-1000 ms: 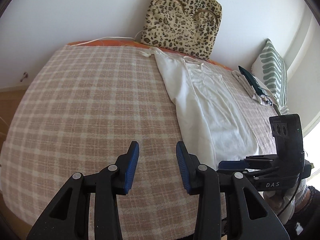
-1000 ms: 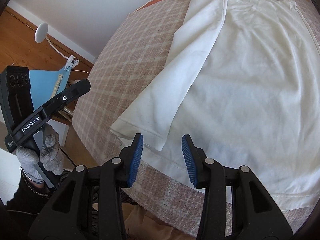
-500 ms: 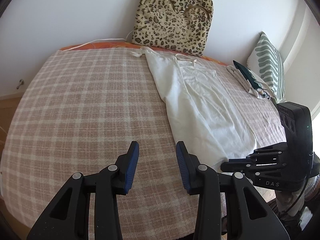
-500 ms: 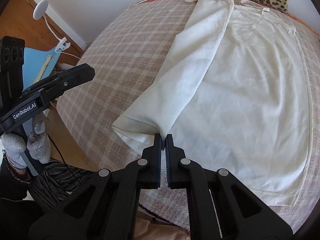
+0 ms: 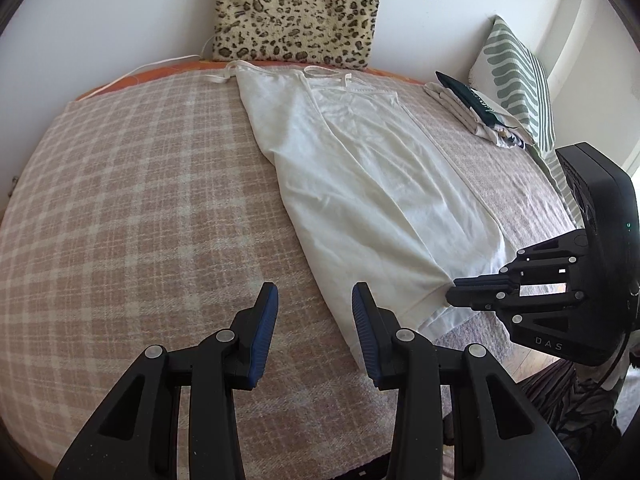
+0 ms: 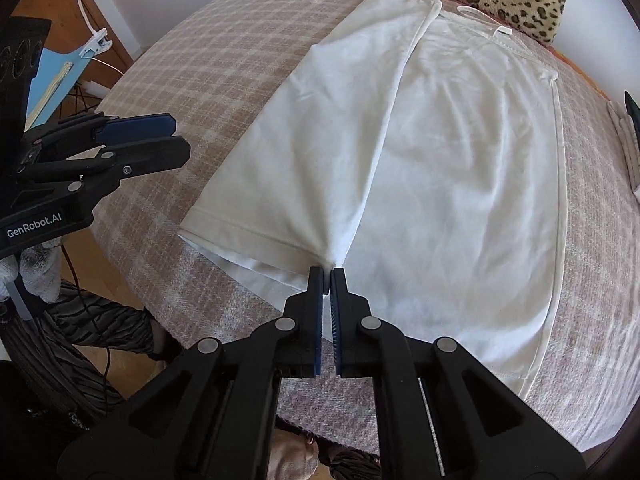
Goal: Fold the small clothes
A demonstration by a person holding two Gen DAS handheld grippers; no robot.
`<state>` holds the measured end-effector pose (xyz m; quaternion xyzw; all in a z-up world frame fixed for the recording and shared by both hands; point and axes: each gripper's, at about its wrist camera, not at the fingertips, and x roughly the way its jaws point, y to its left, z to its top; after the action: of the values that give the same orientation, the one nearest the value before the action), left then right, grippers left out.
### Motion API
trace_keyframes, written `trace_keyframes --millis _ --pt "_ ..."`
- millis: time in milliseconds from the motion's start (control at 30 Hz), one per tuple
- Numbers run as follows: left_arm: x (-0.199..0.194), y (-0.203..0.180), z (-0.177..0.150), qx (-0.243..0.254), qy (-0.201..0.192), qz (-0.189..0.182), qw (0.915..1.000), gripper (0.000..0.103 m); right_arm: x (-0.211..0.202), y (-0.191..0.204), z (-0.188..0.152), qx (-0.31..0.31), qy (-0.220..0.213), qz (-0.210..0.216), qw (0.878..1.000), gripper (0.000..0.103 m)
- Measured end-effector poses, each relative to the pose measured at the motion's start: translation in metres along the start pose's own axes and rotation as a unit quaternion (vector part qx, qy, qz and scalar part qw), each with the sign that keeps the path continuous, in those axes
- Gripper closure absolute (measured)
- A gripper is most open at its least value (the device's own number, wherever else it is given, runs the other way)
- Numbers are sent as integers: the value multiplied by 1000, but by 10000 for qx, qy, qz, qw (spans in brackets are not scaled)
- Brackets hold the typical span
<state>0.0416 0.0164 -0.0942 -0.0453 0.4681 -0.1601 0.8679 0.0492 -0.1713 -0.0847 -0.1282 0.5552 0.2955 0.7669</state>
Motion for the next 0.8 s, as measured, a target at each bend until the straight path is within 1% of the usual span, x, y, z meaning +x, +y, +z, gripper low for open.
trace_keyframes --millis 67,167,233,267,300,333,367,400,433,500,533,600,733,800 --pt "12 -1 -3 -106 228 -194 9995 66 0 -3 -1 54 -34 108 9999 98" --pt "24 0 -10 -400 492 -495 9968 66 -5 -4 -3 37 -134 473 9988 98" --pt "27 2 -15 -601 571 -665 9943 67 -9 -6 -5 139 -246 524 9982 98" --pt "26 2 -17 -674 526 -694 9939 68 -10 -9 -6 220 -242 603 9976 97" --pt "24 2 -18 -696 517 -695 9938 70 -10 -13 -7 320 -231 697 9968 96" --pt "23 1 -19 -674 525 -695 9939 82 -11 -18 -9 419 -252 781 9957 95" --pt "23 -1 -20 -605 538 -613 9948 88 -11 -22 -10 491 -272 800 9952 94" --pt "23 -3 -22 -469 527 -446 9965 90 -13 -25 -12 521 -288 757 9954 90" --pt "23 -5 -25 -379 476 -375 9974 92 -14 -28 -13 543 -312 718 9955 82" --pt "21 -5 -26 -351 435 -377 9977 94 -22 -36 -16 651 -491 709 9941 73" --pt "19 -7 -27 -321 407 -350 9980 95 -27 -41 -17 741 -600 743 9927 71" --pt "17 -10 -28 -132 364 -185 9991 96 -35 -53 -18 970 -782 797 9890 69" --pt "8 -22 -32 357 256 238 9988 96 -53 -82 -19 1327 -1054 608 9837 69" --pt "1 -26 -33 500 110 437 9977 95 -64 -100 -21 1539 -1198 566 9792 69"
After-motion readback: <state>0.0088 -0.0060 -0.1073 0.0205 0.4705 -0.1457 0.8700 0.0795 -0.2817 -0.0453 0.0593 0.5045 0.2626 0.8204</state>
